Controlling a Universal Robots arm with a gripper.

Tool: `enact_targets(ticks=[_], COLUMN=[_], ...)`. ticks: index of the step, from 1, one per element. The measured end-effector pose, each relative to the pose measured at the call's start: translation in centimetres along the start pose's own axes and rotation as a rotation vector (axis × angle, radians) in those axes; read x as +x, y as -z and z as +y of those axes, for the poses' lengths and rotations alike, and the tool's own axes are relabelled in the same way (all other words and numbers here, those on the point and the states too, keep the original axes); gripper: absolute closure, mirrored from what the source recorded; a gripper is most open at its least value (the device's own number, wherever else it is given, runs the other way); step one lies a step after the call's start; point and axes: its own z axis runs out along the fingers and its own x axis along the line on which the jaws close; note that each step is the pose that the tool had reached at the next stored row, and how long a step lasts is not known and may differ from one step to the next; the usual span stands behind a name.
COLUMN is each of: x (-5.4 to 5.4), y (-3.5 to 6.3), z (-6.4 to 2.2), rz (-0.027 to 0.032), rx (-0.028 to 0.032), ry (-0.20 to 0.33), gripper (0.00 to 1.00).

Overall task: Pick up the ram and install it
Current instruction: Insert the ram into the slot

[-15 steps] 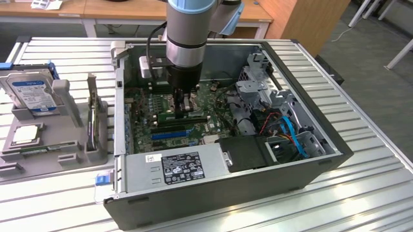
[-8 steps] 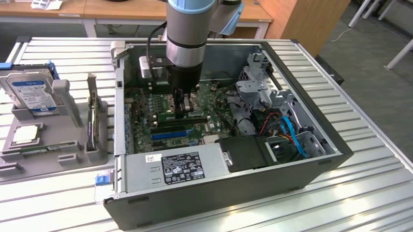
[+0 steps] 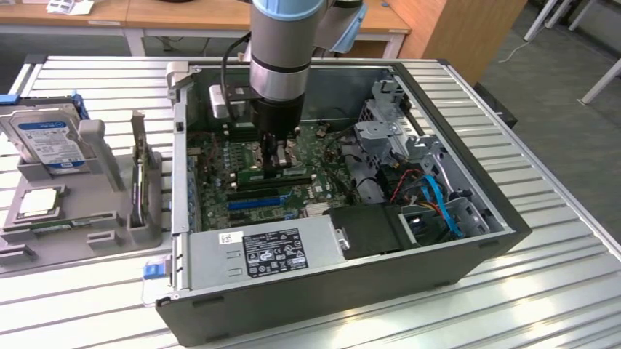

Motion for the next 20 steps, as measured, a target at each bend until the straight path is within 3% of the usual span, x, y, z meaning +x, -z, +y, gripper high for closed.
enact_targets(ticks=[8, 12, 20], x=[-0.01, 0.00, 0.00], y=[-0.04, -0.16, -0.22], z=[0.00, 0.00, -0.06], rz=[0.0009, 0.0051, 0.0053], rx=[0.0001, -0.0005, -0.0003], ry=[0.006, 0.006, 0.006], gripper=[0.87, 0.87, 0.87])
